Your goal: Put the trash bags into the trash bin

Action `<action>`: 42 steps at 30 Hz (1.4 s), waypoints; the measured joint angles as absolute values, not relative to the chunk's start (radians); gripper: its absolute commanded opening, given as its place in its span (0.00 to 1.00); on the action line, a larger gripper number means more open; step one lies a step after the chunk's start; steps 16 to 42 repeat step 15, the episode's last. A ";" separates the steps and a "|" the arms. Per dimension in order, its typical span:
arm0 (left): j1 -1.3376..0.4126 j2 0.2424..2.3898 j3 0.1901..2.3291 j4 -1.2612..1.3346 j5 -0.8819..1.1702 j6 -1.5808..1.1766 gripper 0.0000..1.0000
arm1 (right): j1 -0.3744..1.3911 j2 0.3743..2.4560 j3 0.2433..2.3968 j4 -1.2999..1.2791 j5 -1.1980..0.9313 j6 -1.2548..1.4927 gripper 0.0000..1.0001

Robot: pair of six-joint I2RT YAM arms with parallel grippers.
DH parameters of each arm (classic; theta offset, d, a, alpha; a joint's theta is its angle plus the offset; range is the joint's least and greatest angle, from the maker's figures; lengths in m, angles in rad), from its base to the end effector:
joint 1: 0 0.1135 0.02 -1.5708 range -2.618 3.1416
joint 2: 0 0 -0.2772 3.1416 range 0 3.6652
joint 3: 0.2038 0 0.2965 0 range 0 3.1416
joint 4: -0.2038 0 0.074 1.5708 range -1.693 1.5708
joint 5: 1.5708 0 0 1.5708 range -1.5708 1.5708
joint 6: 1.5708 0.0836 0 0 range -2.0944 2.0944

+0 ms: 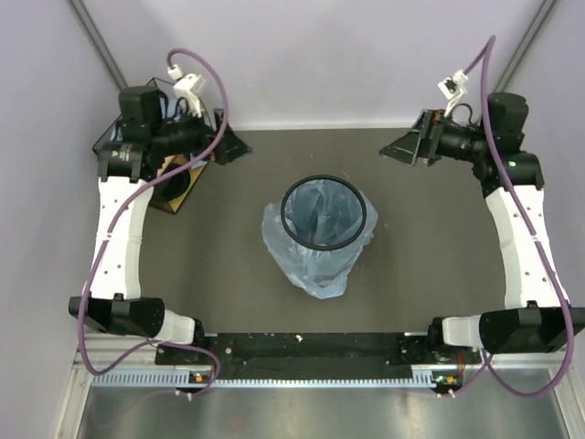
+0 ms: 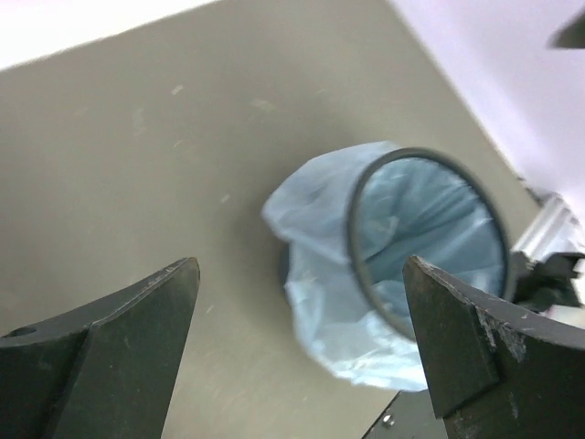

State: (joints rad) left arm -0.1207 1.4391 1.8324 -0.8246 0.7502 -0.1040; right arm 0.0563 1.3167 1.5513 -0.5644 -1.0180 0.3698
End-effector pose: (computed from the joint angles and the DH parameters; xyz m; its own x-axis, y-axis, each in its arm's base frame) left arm 0.3422 -0.0989 0.4985 -0.4857 -0.0176 -0.8739 0.6561 0.6534 -0.3778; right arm 0.3258 0.0896 0.4695 -0.6027 0.1561 -0.7825 -0.6602 0.4531 0.5989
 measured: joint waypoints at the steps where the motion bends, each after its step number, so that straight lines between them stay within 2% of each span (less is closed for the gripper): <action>1: -0.084 1.437 1.831 -0.859 0.733 -0.077 0.99 | 0.030 1.310 1.559 -0.599 -0.970 0.316 0.99; 3: -0.036 1.422 1.787 -0.887 0.683 -0.036 0.99 | -0.005 1.287 1.550 -0.663 -0.869 0.210 0.99; 6: -0.026 1.354 1.591 -0.886 0.614 0.012 0.99 | -0.028 1.209 1.440 -0.708 -0.731 0.064 0.99; 10: -0.032 1.286 1.341 -0.874 0.537 0.033 0.99 | -0.036 1.146 1.266 -0.748 -0.638 -0.052 0.99; 14: -0.038 1.256 1.192 -0.858 0.458 0.041 0.99 | -0.038 1.143 1.113 -0.756 -0.595 -0.097 0.99; 42: -0.042 1.251 1.177 -0.853 0.443 0.045 0.99 | -0.038 1.143 1.094 -0.762 -0.591 -0.102 0.99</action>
